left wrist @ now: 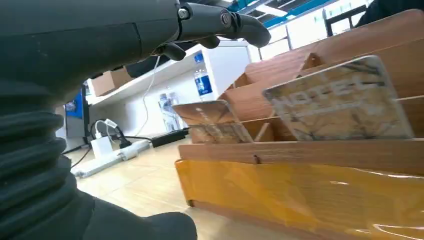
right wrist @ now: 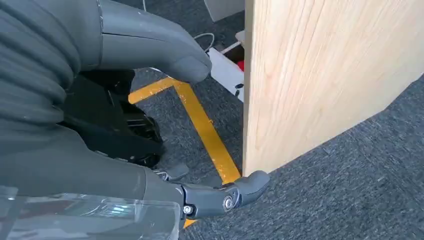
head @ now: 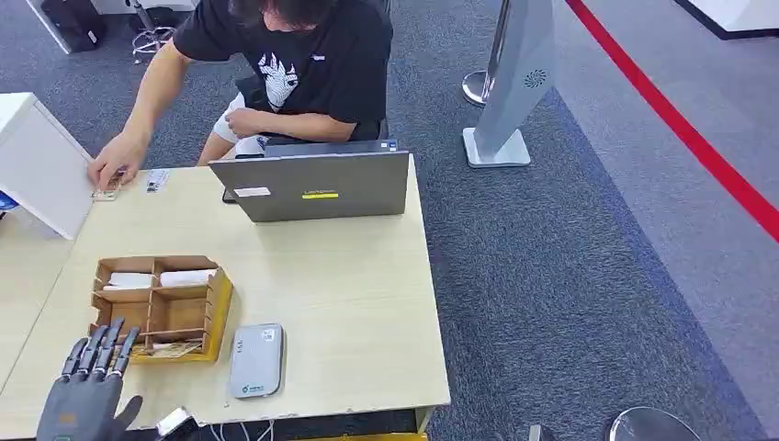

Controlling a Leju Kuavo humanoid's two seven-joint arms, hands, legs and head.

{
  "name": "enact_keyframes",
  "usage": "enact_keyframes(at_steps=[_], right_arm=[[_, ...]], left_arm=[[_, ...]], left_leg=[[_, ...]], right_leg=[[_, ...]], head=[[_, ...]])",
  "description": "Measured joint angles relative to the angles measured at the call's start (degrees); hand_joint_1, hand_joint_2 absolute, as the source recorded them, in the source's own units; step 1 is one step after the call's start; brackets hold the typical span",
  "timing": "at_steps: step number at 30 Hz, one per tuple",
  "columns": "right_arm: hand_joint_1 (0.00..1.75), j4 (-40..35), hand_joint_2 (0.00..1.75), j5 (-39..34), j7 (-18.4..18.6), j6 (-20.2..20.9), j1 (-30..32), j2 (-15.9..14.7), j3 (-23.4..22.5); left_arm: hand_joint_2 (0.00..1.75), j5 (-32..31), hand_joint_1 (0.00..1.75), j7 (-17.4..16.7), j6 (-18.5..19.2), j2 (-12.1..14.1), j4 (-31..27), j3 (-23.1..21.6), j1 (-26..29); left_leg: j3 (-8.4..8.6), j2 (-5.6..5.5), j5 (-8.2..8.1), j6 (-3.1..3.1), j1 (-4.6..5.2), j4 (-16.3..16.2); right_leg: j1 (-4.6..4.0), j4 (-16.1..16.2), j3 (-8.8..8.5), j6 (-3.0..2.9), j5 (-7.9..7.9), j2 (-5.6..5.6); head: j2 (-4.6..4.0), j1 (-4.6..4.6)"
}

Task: Pass the card to the sensor for recognition and then transmit it.

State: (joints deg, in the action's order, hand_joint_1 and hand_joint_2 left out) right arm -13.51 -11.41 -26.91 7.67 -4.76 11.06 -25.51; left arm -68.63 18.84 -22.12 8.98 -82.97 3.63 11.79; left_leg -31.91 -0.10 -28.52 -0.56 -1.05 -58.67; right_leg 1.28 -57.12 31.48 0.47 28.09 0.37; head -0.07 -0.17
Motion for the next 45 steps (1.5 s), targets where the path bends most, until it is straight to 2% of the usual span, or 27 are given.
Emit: enact_keyframes(at_steps=[20, 39, 45], right_arm=[[0.00, 0.1, 1.75, 0.4, 0.0, 0.6, -0.2, 0.0, -1.5], [0.00, 0.2, 1.75, 0.8, 0.5, 1.2, -0.2, 0.0, -2.5], [0.00, 0.2, 1.75, 1.2, 0.7, 1.3, -0.2, 0.0, -2.6]], left_arm=[[1.75, -3.9, 0.00, -5.9, -0.6, 1.2, -2.0, -13.2, -2.4], [1.75, -1.5, 0.00, -6.9, -0.7, 3.1, -2.0, -14.0, -2.7], [1.75, 2.4, 0.00, -5.3, -0.6, 3.7, -1.9, -10.9, -2.8]], left_leg=[[0.01, 0.01, 0.00, 0.00, 0.00, 0.0], [0.00, 0.00, 0.00, 0.00, 0.00, 0.0], [0.00, 0.01, 0.00, 0.00, -0.02, 0.0]], right_leg=[[0.00, 0.0, 0.01, 0.00, 0.00, 0.01], [0.00, 0.0, 0.01, 0.00, 0.00, 0.01], [-0.01, 0.0, 0.00, 0.00, 0.00, 0.01]], head=[[0.00, 0.02], [0.00, 0.00], [0.00, 0.00]])
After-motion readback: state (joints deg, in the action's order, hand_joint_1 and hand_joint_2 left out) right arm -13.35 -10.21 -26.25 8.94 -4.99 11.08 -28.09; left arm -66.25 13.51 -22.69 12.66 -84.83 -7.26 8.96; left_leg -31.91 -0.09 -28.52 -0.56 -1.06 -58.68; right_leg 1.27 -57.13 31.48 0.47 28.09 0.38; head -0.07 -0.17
